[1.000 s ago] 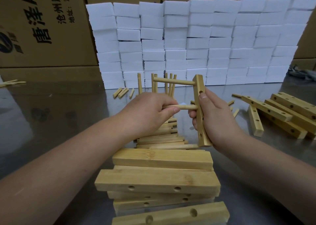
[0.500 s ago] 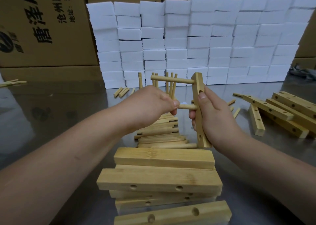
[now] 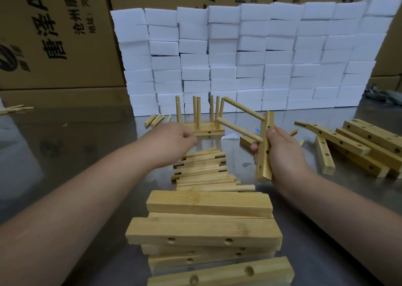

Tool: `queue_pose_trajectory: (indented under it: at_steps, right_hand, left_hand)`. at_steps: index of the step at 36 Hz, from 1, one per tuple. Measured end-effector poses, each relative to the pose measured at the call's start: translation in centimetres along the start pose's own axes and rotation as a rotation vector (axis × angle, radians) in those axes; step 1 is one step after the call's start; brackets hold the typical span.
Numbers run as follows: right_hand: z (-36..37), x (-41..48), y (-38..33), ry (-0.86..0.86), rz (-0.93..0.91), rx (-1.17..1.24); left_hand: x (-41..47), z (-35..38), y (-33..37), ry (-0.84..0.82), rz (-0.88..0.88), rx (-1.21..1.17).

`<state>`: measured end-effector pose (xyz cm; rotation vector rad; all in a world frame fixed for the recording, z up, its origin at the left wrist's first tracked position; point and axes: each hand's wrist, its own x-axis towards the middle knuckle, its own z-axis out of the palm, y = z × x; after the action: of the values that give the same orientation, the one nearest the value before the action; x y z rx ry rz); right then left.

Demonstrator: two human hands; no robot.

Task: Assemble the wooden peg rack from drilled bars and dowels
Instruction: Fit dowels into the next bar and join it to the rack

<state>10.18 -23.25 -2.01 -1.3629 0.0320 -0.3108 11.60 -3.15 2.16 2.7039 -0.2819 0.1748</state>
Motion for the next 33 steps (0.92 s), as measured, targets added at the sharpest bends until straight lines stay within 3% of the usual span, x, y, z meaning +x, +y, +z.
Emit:
queue_pose_trajectory:
  at_steps: [7, 13, 18, 22, 26, 33]
  right_hand:
    - [0.1, 0.0, 1.0, -0.032, 0.013, -0.04]
    - [-0.1, 0.2, 1.3, -0.034, 0.039, -0.045]
    - [-0.1, 0.3, 1.4, -0.04, 0.04, -0.05]
    - [0.0, 0.3, 1.4, -0.047, 0.049, -0.05]
    - [-0.1, 0.3, 1.5, -0.051, 0.052, -0.065]
    - [-0.1, 0.3, 1.4, -0.058, 0.061, -0.076]
  left_hand:
    - [0.2, 2.0, -1.2, -0.173, -0.007, 0.191]
    - [0.6, 2.7, -1.5, -0.137, -0.006, 0.172]
    - [1.2, 3.2, -1.8, 0.016, 0.029, 0.15]
    - [1.5, 3.5, -2.4, -0.077, 0.058, 0.056]
    - [1.7, 4.1, -4.0, -0.165, -0.074, -0.107]
    - [2.3, 4.4, -4.4, -0.014, -0.005, -0.159]
